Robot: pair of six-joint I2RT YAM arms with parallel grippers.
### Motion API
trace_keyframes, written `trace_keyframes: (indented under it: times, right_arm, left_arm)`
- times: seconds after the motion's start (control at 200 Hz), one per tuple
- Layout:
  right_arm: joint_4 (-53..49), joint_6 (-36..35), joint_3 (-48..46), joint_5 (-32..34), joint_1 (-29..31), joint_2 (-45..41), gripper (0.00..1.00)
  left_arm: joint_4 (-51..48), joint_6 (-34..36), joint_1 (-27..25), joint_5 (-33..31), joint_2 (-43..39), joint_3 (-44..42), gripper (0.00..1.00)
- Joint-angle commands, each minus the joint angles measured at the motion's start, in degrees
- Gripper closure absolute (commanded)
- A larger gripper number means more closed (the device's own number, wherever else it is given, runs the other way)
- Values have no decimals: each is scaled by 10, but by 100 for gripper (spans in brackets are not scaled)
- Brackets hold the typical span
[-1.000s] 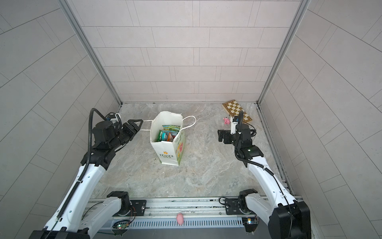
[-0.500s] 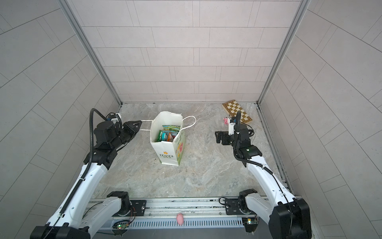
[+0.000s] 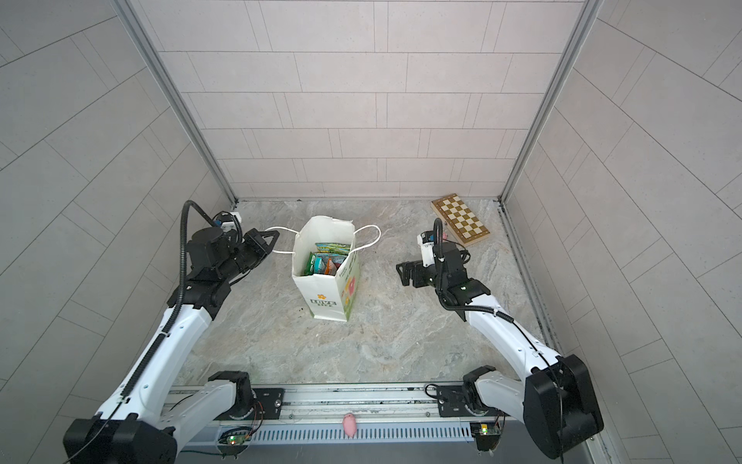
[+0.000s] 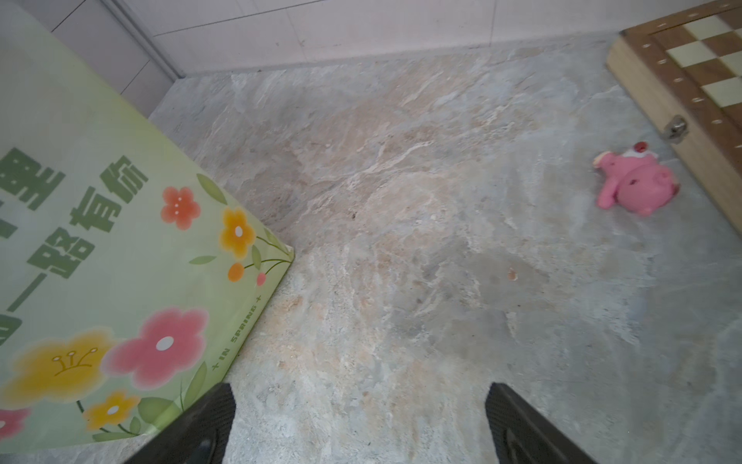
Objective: Take the snacks out of the paper bag
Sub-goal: 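Raise the left gripper toward the bag rim while the right gripper approaches the bag, then grasp the bag rim with the left gripper and tilt the bag toward the right gripper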
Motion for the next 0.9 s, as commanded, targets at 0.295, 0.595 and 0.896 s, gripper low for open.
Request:
trace_keyframes:
  times: [0.295,0.595,0.896]
  right_arm:
    - [155,66,-6,47,119,106,11]
    - [358,80,-13,59,179,213,16]
    - [426,90,30,88,208,305,18]
  left_arm:
    - [-30,113,2,28,42,113,100]
    - [-30,189,2,31,95,184,100]
    - [-18,238,3,59,163,266,100]
